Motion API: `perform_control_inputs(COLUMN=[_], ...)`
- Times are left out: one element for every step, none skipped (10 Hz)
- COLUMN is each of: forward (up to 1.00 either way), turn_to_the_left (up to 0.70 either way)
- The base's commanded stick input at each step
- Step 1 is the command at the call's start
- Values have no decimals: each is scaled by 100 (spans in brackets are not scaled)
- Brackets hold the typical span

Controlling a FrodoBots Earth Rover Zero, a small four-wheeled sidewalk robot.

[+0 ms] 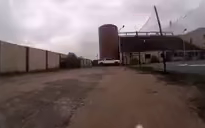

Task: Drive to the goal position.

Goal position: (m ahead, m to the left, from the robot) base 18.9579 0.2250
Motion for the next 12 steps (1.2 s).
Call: perform_control_inputs(forward=[70,70,34,10,0,0,0,0,0,0,28,70], turn_to_the_left=[0,0,0,0,0,0,0,0,0,0,0,0])
